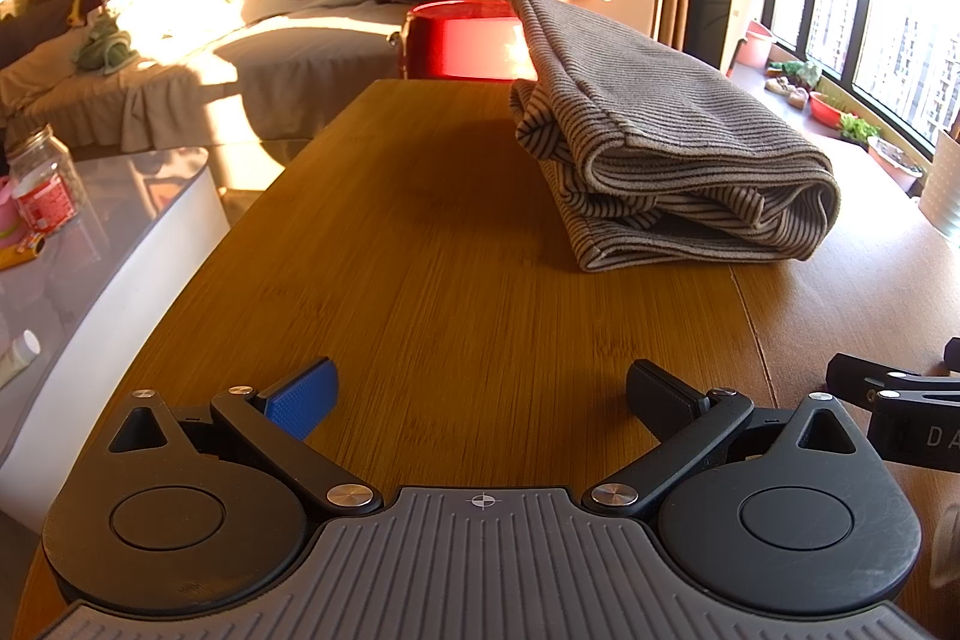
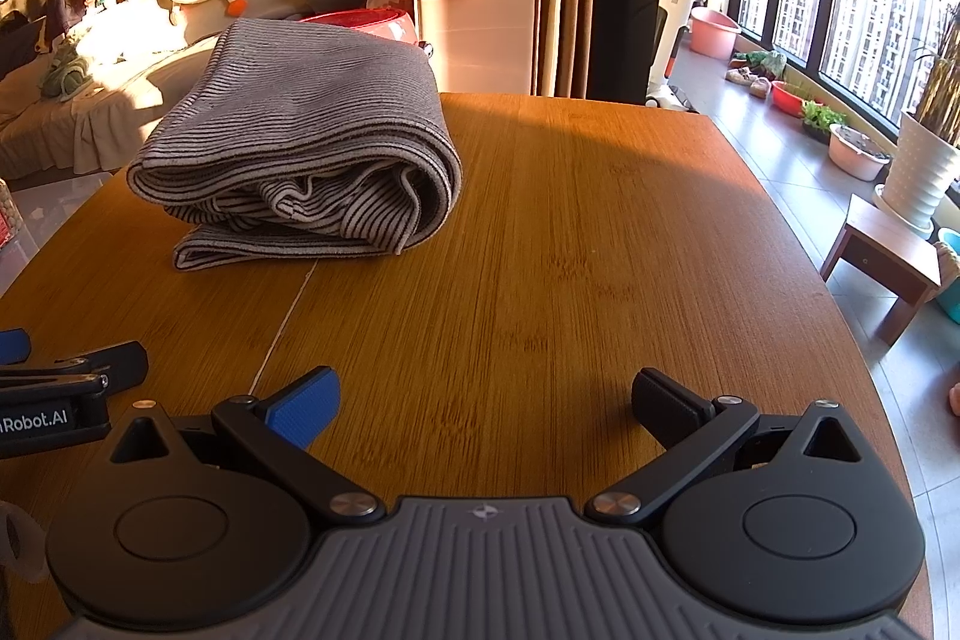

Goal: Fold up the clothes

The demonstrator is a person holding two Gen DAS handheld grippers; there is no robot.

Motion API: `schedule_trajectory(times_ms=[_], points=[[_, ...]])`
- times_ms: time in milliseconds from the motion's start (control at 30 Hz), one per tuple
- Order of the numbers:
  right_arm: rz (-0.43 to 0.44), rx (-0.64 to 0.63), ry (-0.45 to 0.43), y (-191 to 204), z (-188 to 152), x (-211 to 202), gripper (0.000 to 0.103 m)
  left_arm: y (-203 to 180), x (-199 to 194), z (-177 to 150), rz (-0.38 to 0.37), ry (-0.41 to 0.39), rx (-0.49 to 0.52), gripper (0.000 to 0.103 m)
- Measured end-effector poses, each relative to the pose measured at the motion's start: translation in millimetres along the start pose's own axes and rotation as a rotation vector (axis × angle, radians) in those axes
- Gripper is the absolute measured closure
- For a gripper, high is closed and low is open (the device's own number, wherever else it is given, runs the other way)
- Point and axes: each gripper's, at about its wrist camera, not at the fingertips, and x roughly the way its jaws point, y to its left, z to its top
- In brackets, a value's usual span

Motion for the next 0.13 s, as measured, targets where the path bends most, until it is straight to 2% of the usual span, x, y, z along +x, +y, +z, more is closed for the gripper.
schedule_trajectory(times_ms=[133], points=[[-0.011, 0.006, -0.017, 1.5, -3.3, -1.7, 0.000, 1.7, -1.3, -0.5, -0.008, -0.005, -0.004, 0.000]])
